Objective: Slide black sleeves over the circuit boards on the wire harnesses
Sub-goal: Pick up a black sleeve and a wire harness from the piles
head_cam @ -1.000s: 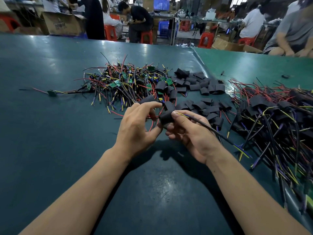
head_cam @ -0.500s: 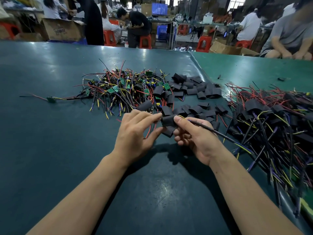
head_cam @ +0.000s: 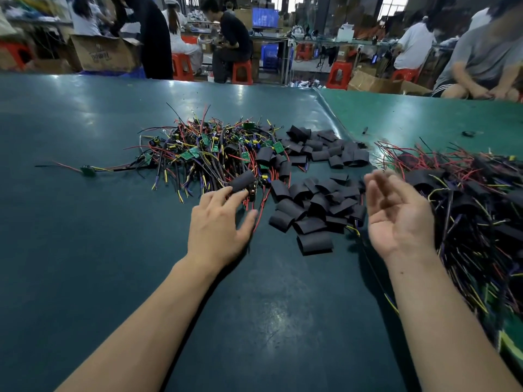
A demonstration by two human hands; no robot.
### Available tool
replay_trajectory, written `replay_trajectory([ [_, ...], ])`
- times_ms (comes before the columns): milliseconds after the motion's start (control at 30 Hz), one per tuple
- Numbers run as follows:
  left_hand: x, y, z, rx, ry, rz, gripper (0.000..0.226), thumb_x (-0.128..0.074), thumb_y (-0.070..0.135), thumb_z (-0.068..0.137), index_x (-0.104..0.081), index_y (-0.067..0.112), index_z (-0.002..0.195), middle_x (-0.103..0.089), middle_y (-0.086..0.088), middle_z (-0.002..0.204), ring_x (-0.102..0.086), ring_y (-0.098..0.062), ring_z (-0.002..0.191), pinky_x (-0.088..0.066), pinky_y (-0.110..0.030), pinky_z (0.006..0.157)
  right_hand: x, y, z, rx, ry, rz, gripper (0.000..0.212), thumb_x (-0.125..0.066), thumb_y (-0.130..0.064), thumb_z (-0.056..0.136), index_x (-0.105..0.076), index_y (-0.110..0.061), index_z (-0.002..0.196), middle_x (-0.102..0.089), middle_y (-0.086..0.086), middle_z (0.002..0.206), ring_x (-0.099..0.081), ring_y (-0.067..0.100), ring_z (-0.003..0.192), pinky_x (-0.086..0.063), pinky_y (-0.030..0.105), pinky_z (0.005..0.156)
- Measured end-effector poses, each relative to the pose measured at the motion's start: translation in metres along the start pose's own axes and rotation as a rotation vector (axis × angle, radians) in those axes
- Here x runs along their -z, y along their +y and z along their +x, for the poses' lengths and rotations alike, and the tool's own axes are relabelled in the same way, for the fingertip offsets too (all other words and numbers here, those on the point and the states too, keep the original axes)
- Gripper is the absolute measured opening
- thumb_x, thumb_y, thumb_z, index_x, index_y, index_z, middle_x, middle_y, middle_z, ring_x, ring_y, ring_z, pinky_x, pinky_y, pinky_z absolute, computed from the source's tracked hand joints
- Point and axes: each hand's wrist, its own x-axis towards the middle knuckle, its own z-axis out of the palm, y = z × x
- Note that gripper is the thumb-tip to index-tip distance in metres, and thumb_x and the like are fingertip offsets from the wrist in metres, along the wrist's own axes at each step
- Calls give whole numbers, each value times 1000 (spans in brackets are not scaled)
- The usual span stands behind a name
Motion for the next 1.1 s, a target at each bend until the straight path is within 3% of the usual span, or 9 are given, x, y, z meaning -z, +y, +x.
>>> replay_trajectory([
  [100, -5, -1, 0, -16, -93, 59, 36, -51, 47, 97, -64, 30, 126, -49, 0, 146, -40, -25, 131, -32, -38, 102, -5, 18, -8, 75, -73, -256, 13, -53, -1, 95, -63, -8, 99, -70, 9, 75, -68, 19, 62, -55, 25, 52],
  [200, -4, -3, 1, -8, -5, -59, 22, -58, 25, 95, -72, 17, 111, -67, -3, 121, -52, -28, 110, -38, -36, 95, -6, 34, -16, 177, -151, -509, 16, -53, 2, 94, -64, -9, 97, -67, 7, 74, -63, 17, 55, -51, 26, 44],
  [267, -2, -3, 1, 61, 54, -157, 23, -58, 10, 93, -71, 11, 112, -67, -6, 113, -55, -28, 106, -38, -32, 95, -5, 42, -20, 215, -199, -621, 16, -54, 3, 94, -64, -9, 97, -66, 5, 72, -61, 16, 54, -50, 26, 42],
  [433, 7, 3, 2, 151, 262, -398, 14, -64, 11, 91, -72, 8, 103, -71, -4, 96, -66, -20, 87, -52, -36, 86, 0, 57, -25, 313, -312, -853, 22, -56, 4, 92, -65, -16, 94, -67, -3, 68, -60, 10, 54, -50, 25, 41],
  [567, 10, -1, 4, 287, 356, -380, 20, -67, 22, 91, -66, 11, 108, -63, -5, 99, -58, -21, 91, -46, -32, 89, 3, 62, -26, 337, -346, -920, 24, -57, 1, 93, -66, -21, 89, -67, -6, 67, -61, 9, 54, -50, 27, 41],
  [633, 7, -6, 7, 331, 242, -287, 30, -68, 31, 89, -65, 13, 113, -59, -7, 108, -54, -24, 104, -40, -32, 95, 3, 62, -25, 348, -341, -924, 24, -57, 1, 93, -67, -21, 88, -67, -5, 67, -61, 8, 54, -50, 27, 41],
  [733, 5, -11, 10, 364, 94, -269, 19, -63, 25, 91, -72, 16, 106, -71, -6, 101, -62, -27, 102, -47, -38, 95, 3, 63, -23, 366, -334, -916, 24, -57, 0, 92, -67, -21, 87, -67, -5, 67, -60, 8, 53, -48, 24, 41],
  [933, 8, -7, 10, 389, 213, -380, 15, -59, 21, 93, -73, 17, 97, -71, -2, 85, -62, -19, 77, -49, -34, 83, 4, 68, -20, 398, -337, -962, 28, -57, -1, 92, -67, -27, 84, -68, -7, 68, -60, 9, 54, -51, 31, 48],
  [1100, 12, -4, 8, 390, 382, -582, 5, -54, 19, 97, -59, 19, 96, -65, -5, 98, -58, -17, 78, -47, -27, 74, 4, 71, -16, 433, -320, -1014, 25, -57, -10, 88, -67, -32, 81, -69, -9, 70, -61, 13, 58, -53, 39, 49],
])
